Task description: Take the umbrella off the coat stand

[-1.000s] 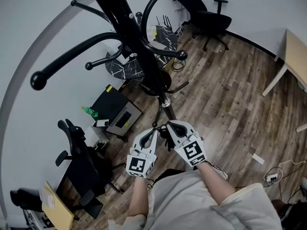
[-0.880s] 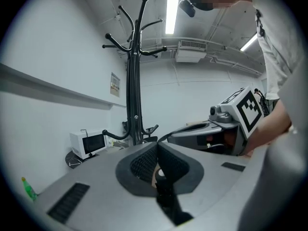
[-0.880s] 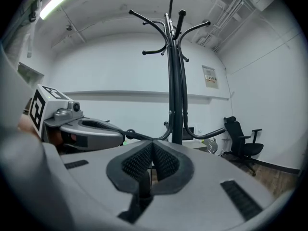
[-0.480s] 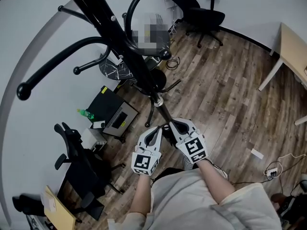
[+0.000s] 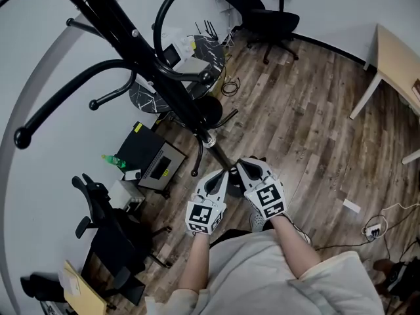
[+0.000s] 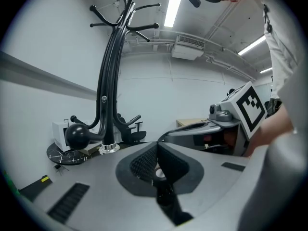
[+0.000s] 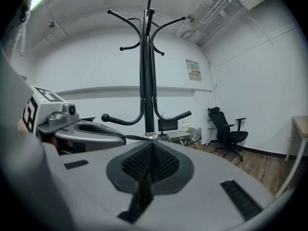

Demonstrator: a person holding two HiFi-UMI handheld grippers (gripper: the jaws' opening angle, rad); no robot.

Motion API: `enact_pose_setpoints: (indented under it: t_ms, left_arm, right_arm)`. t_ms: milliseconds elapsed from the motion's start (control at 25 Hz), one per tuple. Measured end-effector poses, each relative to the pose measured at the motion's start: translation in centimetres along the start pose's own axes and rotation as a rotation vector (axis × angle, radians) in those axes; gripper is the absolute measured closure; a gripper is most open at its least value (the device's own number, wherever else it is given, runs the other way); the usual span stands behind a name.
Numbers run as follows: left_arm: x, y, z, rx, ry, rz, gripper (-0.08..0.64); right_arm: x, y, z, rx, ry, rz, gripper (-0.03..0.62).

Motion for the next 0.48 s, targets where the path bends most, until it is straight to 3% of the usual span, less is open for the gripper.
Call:
enact_pose_setpoints:
  t_ms: [480]
  left_arm:
    - [0.6, -3.0, -1.0, 0.017, -0.013, 0.030, 0.537]
  right_arm:
    - [0.3, 1.0, -2.6, 0.059, -0.036, -0.003, 0.583]
Point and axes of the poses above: the fingertips, and each gripper's own axes: y backward along the fingers, z to its left, x out of its underside, the point moved 3 cm from there along y, backward along the fingers, and after that the axes turned 12 degrees about -z, right-handed, at the moved point
